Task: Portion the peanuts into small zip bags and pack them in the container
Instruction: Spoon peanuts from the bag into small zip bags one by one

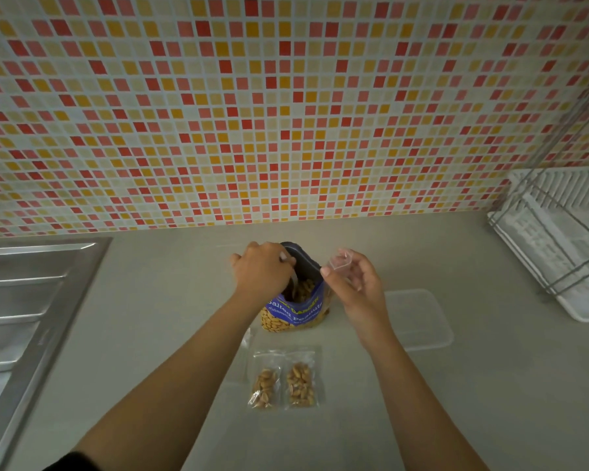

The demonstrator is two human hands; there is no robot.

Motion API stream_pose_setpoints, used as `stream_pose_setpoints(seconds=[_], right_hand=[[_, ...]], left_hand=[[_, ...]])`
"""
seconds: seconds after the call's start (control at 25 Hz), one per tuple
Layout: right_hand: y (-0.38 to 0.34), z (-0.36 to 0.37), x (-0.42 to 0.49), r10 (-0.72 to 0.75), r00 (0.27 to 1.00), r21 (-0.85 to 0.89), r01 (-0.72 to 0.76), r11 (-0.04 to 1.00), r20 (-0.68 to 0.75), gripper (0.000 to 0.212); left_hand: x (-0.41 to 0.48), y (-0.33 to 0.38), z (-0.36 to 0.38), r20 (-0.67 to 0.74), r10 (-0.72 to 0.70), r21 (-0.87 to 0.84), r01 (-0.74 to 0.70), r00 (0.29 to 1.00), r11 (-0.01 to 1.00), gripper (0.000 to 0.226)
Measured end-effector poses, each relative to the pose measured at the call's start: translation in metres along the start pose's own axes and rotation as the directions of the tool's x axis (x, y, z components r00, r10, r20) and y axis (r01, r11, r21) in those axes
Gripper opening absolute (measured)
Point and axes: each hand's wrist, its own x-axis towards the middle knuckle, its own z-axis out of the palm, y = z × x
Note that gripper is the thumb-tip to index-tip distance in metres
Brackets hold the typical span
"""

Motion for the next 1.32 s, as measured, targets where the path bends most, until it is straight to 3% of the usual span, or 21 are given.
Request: stream_pose_setpoints(seconds=[0.2,0.32,0.44,0.56,0.96,1.32], right_hand=[[0.001,-0.002,-0.001,0.006,1.0,-0.013,-0.006,1.0,0.017,0.032],[0.0,-0.004,-0.001,0.011,1.0,-0.027,-0.01,1.0,0.029,0.032],[-0.001,-0.006,-0.002,0.016,0.999,-0.036,-0.015,0.999,0.039,0.032],[0.0,-0.007,-0.003,0.023,0.999,-0.038,-0.022,0.999,0.023,0.034],[-0.01,-0.011,-0.001,0.037,0.999,-0.101,-0.038,0.994,-0.014,0.035],[-0.017,-0.003,-0.007,-0.102,0.994,-0.494,0.101,0.864,0.025,0.041]], left_hand=[[0.009,-0.015,-0.01,0.141,-0.14,-0.279,0.175,0.98,0.944,0.026],[0.01,-0.018,-0.01,0.197,-0.171,-0.484,0.247,0.965,0.84,0.027],[0.009,-0.023,-0.014,0.201,-0.181,-0.571,0.265,0.963,0.777,0.021],[0.005,-0.025,-0.024,0.226,-0.187,-0.706,0.293,0.956,0.645,0.015],[-0.004,-0.041,-0.036,0.258,-0.239,-0.783,0.348,0.936,0.515,0.02],[0.003,-0.064,-0.038,0.288,-0.345,-0.813,0.418,0.894,0.405,0.019]])
